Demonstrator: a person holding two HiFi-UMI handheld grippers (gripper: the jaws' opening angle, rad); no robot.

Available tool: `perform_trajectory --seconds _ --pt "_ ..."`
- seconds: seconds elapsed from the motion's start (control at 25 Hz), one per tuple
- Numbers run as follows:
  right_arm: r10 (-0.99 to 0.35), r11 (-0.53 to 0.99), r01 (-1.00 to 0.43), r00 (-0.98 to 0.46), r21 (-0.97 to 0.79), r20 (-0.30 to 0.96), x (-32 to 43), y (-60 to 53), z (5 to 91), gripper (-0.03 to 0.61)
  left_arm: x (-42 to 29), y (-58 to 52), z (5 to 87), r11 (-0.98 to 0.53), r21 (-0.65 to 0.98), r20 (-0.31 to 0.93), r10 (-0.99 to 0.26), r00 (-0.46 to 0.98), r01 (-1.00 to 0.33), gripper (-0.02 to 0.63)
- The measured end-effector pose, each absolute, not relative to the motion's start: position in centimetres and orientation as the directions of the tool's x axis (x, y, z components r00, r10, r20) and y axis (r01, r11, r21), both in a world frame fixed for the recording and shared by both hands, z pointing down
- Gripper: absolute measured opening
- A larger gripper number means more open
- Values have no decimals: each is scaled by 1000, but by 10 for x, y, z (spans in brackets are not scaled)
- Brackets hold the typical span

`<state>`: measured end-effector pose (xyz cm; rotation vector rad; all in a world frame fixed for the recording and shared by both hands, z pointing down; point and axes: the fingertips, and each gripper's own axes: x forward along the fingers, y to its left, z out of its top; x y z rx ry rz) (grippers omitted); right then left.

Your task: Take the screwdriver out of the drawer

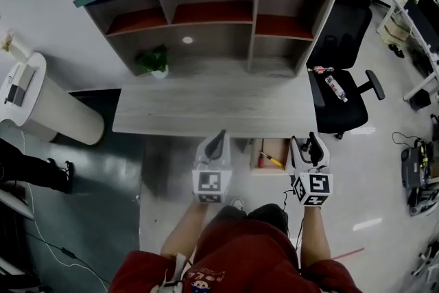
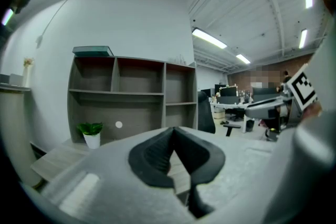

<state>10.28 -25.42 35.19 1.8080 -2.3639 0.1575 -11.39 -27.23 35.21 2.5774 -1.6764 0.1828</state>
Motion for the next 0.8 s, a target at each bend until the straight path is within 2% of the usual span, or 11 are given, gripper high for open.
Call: perform_trajectory --seconds 0.8 --pt "-940 280 -960 -269 27 208 122 -309 378 229 -80 -321 373 -429 -24 166 -892 420 -903 -3"
